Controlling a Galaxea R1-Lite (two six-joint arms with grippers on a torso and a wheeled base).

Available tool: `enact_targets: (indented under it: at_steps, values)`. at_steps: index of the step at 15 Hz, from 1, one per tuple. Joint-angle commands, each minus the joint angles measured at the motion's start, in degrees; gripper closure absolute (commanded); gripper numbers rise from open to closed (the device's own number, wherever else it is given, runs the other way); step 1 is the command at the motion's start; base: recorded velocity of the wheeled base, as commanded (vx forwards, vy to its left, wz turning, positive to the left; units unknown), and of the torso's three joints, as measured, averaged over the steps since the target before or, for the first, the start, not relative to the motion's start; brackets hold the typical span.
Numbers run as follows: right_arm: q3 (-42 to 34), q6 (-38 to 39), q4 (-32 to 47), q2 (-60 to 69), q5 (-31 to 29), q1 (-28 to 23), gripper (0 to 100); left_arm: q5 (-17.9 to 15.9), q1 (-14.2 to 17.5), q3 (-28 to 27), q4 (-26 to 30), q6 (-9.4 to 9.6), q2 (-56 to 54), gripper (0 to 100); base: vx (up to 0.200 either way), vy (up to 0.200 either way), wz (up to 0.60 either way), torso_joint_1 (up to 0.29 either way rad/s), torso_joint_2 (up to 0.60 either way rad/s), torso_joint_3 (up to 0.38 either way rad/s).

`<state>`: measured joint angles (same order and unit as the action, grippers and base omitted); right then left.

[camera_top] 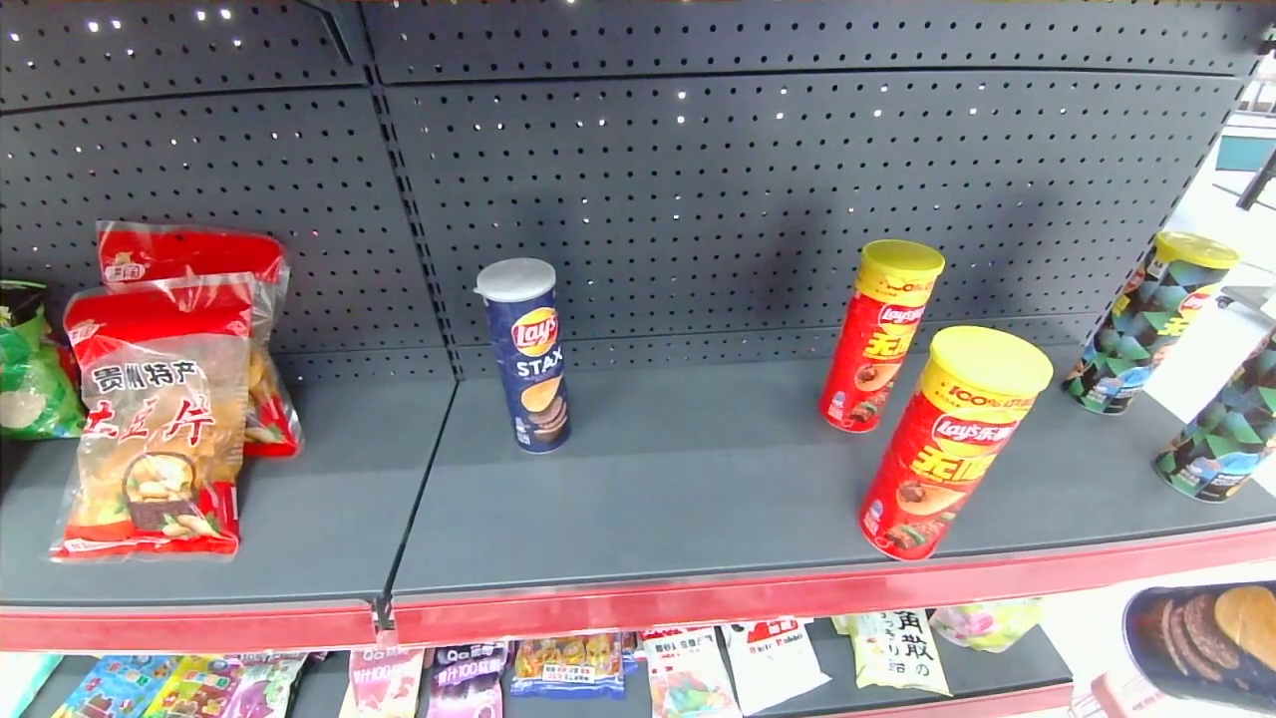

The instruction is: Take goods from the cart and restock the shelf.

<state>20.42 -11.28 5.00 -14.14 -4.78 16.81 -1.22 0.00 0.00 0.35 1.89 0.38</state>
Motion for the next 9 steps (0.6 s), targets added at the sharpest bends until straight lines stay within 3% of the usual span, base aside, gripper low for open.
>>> enact_targets:
  at_steps: [1,3,4,5,6,7,8,9]
  values:
    - [0.3,-0.1,0.0,2.9,-0.1,-0.1,100,-0.1,-0.1,0.0,0.0,0.04,1.4,0,0.000,0.000,0.00,0.000,0.00,0.000]
    - [0.6,-0.1,0.1,4.6,-1.7,-0.8,100,-0.1,-0.1,-0.1,0.0,0.40,3.0,0,0.000,0.000,0.00,0.000,0.00,0.000]
    - [0.6,0.1,0.0,4.5,-1.9,-1.4,100,-1.2,-0.4,-3.0,0.0,0.31,4.0,0,0.000,0.000,0.00,0.000,0.00,0.000]
    - [0.6,0.2,0.0,4.4,-1.8,-1.3,100,-2.5,-1.8,-14.5,0.1,-2.59,16.3,0,0.000,0.000,0.00,0.000,0.00,0.000]
    - [0.5,0.2,0.0,4.2,-1.8,-1.3,100,-2.9,-2.1,-22.3,0.1,-6.81,25.3,0,0.000,0.000,0.00,0.000,0.00,0.000]
    - [0.2,0.2,0.0,4.4,-1.8,-1.3,100,-4.1,-2.5,-30.8,-0.3,-8.57,36.4,0,0.000,0.000,0.00,0.000,0.00,0.000]
    - [0.4,0.2,0.0,4.0,-1.8,-1.3,100,-6.4,-3.9,-32.5,-4.8,-5.76,45.1,0,0.000,0.000,0.00,0.000,0.00,0.000]
    - [0.5,0.2,0.0,3.7,-1.9,-1.4,100,-8.9,-4.7,-31.4,-11.7,-1.80,51.0,0,0.000,0.000,0.00,0.000,0.00,0.000]
